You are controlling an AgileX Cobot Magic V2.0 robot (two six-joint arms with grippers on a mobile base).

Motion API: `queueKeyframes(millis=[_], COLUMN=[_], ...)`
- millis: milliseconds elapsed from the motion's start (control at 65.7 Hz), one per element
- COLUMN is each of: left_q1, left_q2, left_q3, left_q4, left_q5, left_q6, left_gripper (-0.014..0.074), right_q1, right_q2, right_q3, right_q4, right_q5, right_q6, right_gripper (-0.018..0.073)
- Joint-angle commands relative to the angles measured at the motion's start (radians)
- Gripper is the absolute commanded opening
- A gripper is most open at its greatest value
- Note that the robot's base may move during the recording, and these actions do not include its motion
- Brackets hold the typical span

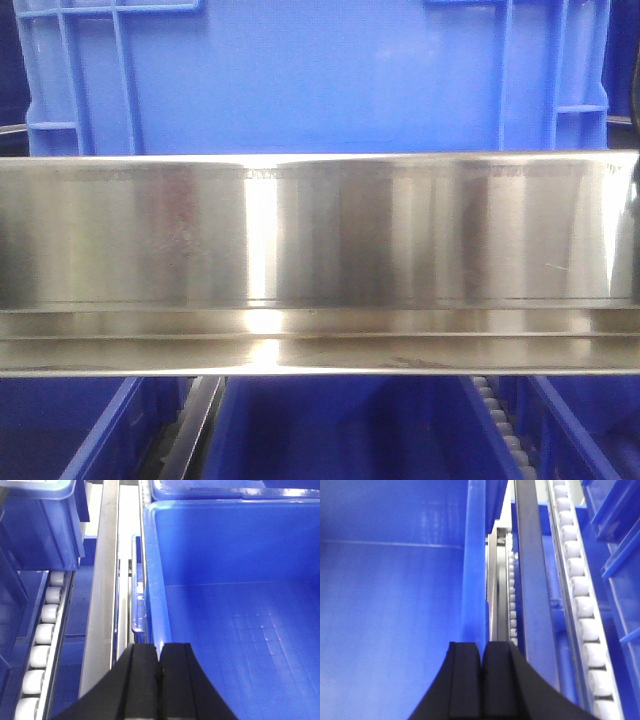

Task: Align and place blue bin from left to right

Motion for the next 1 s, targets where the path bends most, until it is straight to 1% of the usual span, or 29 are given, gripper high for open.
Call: queueKeyframes(millis=[0, 15, 61, 107, 122, 183, 304, 380, 472, 989], left_q1=[-0.005, -0.005, -0.005, -0.005, -0.005, -0.005, -0.005, -0.005, -0.005, -0.005], left_q2=[0.001, 0.001, 0.001, 0.001, 0.001, 0.001, 0.005, 0.01, 0.015, 0.015], left_q3=[-0.01, -0.01, -0.01, -0.008, -0.008, -0.007, -0.007, -0.007, -0.007, -0.007], left_q4=[-0.008, -0.008, -0.008, -0.008, -0.008, -0.009, -0.011, -0.011, -0.011, -0.011], left_q5=[0.005, 0.008, 0.008, 0.008, 0.008, 0.013, 0.029, 0.047, 0.065, 0.064], left_q6=[-0.005, -0.005, -0.005, -0.005, -0.005, -0.005, -0.005, -0.005, -0.005, -0.005], left_gripper=[-0.0111, -0.0111, -0.0111, -0.0111, -0.0111, -0.0111, -0.0111, -0.0111, -0.0111, -0.0111], right_q1=[-0.001, -0.001, -0.001, -0.001, -0.001, -0.001, -0.001, -0.001, -0.001, -0.004], right_q2=[-0.003, -0.003, -0.003, -0.003, -0.003, 0.001, 0.016, 0.029, 0.044, 0.072], right_q3=[-0.013, -0.013, -0.013, -0.013, -0.013, -0.013, -0.013, -0.013, -0.013, -0.013], right_q4=[-0.007, -0.007, -0.007, -0.007, -0.007, -0.007, -0.007, -0.007, -0.007, -0.005], right_q5=[0.008, 0.008, 0.008, 0.008, 0.008, 0.008, 0.008, 0.008, 0.008, 0.008], right_q6=[0.002, 0.002, 0.002, 0.002, 0.002, 0.002, 0.002, 0.002, 0.002, 0.002], right_gripper=[0.0105, 0.0181, 0.0292, 0.0369, 0.0375, 0.0353, 0.0253, 0.0224, 0.0223, 0.0223])
